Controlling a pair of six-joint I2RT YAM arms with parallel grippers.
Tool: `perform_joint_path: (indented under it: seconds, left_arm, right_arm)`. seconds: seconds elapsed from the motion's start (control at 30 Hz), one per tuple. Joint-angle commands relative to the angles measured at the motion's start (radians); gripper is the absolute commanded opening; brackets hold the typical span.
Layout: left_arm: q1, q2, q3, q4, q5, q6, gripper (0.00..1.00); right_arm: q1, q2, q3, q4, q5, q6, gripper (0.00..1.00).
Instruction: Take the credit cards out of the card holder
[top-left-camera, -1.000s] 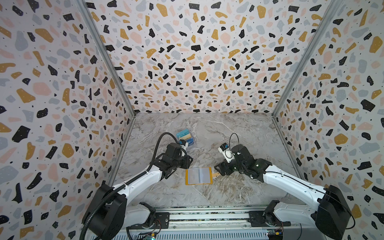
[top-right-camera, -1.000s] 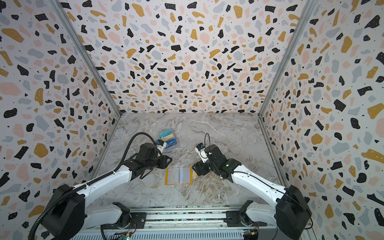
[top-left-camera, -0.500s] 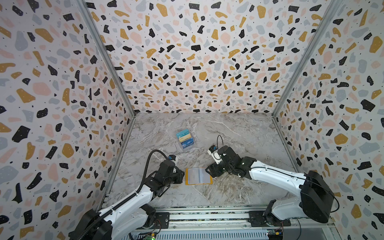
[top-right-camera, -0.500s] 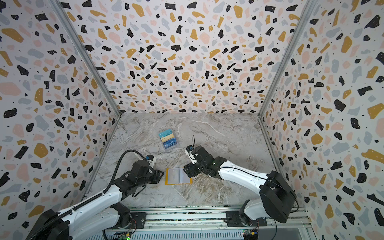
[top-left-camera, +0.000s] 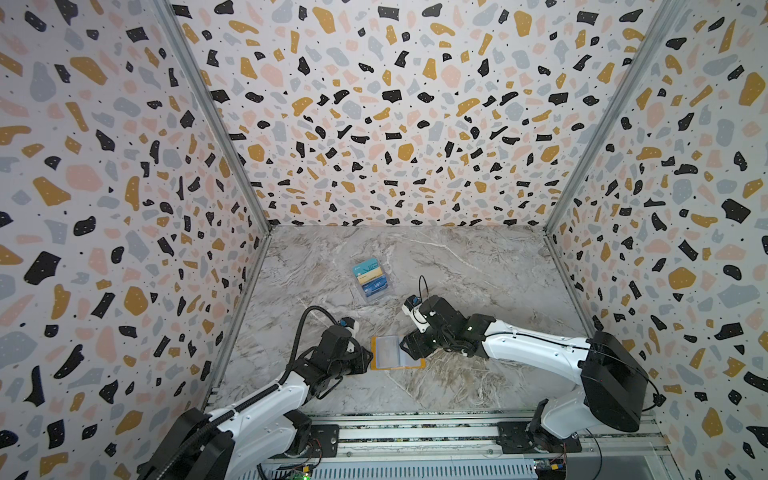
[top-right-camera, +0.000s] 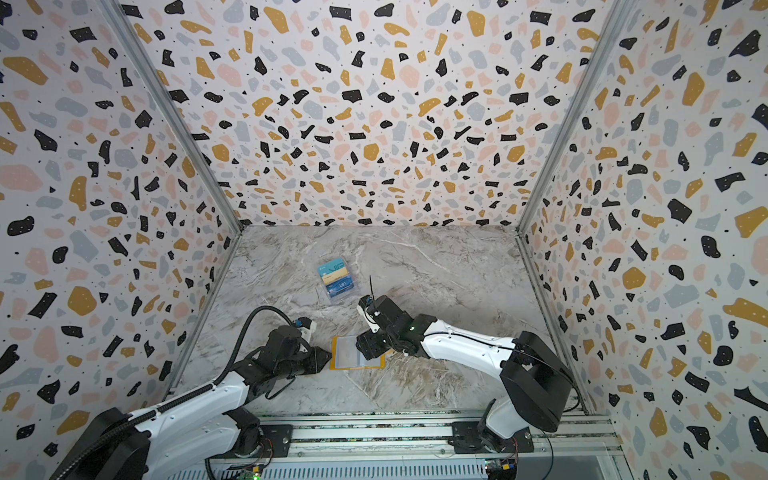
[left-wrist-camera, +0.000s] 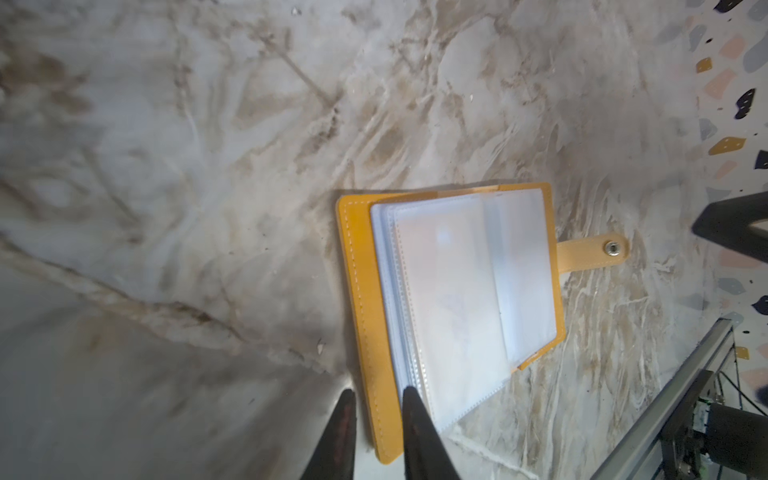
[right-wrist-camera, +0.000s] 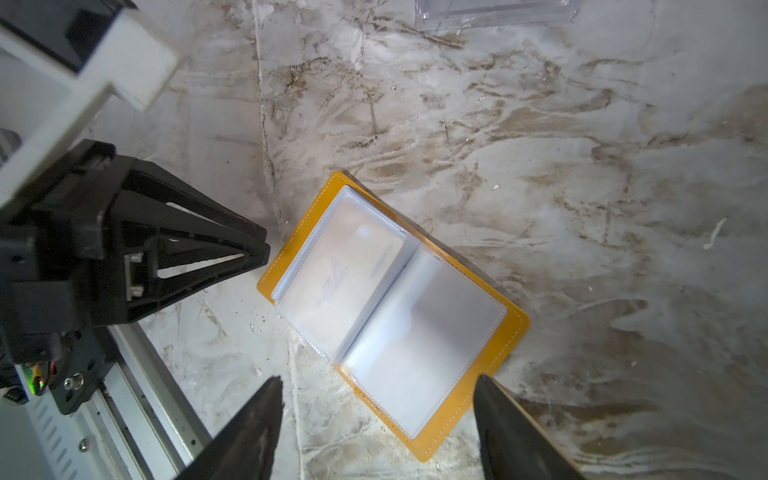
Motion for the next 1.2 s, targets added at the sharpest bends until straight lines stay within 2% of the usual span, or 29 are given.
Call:
perform_joint_path:
  seconds: [0.0,0.57,0.8,0.93,1.07,1.17]
  left_arm:
    - [-0.009,0.011,-0.022,0.045,-0.006,0.017,0.22]
    - [-0.08,0.138,-0.009,0.131,0.094,0.021,0.11]
    - [-0.085,0.079,0.028,0.056,-0.034,0.005,0.15]
    - [-0.085,0.007,0.075,-0.007,-0.065,0.001,0.14]
    - [-0.086,-0.009,0.098,0.005,-0.048,0.004,0.09]
    - [-0.085,0.032,0.107,0.038,-0.016,0.0,0.0]
  right_arm:
    - [0.007,-0.006,0.042,-0.025,0.027,0.028,0.73]
    - [0.007,0.005,0.037,-0.046,0.054,0.045,0.71]
    - [0.019,0.029,0.048,-0.052,0.051,0.014,0.71]
    - [0.021,0.044,0.056,-0.051,0.051,0.011,0.72]
    - [0.022,0.058,0.058,-0.036,0.043,0.014,0.73]
    - [0.023,0.071,0.057,-0.019,0.031,0.016,0.73]
